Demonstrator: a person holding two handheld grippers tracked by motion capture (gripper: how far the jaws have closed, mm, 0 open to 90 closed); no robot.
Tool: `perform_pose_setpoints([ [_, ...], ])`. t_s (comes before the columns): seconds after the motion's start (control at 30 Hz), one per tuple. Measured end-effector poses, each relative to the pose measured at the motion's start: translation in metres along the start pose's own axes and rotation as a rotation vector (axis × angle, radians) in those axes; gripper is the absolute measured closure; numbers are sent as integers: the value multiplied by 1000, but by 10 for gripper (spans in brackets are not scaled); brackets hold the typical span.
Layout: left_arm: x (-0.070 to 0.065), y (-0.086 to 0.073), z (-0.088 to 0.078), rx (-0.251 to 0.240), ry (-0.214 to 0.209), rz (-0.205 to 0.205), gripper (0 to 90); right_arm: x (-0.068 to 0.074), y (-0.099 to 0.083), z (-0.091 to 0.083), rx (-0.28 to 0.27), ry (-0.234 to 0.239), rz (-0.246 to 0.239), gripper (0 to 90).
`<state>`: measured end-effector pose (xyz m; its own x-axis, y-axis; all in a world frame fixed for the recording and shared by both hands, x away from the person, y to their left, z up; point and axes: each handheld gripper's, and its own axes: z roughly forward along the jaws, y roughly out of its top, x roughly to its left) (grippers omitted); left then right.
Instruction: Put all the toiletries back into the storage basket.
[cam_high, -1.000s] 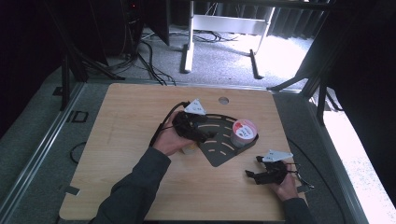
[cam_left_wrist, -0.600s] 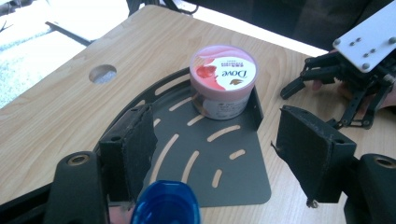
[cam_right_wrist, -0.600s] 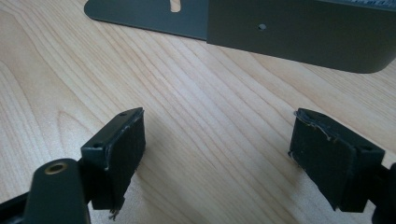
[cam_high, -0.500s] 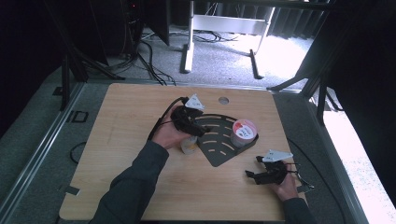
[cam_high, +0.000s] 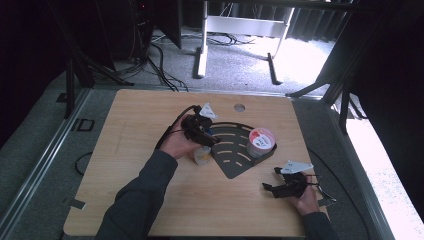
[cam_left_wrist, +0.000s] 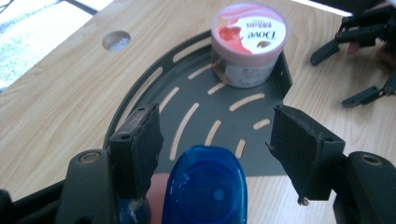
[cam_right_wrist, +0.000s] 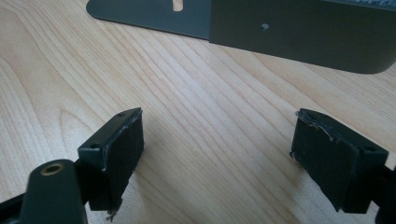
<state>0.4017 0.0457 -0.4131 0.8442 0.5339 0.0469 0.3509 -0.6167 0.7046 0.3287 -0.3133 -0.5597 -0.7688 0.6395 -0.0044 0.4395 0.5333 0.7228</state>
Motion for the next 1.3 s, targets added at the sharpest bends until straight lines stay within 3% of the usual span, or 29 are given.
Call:
perform_pose_setpoints([
  [0.13, 2, -2, 1, 18, -2, -7, 339, 0, 0, 0, 0, 0, 0, 165],
  [0.37, 0, -6, 4, 73, 13, 17, 343, 0, 0, 0, 0, 2, -2, 164],
  [0.7, 3, -10, 8, 129, 11, 18, 425, 0, 0, 0, 1, 2, -1, 164],
  [1.3, 4, -12, 11, 176, -25, -12, 540, 0, 0, 0, 1, 3, -1, 163],
])
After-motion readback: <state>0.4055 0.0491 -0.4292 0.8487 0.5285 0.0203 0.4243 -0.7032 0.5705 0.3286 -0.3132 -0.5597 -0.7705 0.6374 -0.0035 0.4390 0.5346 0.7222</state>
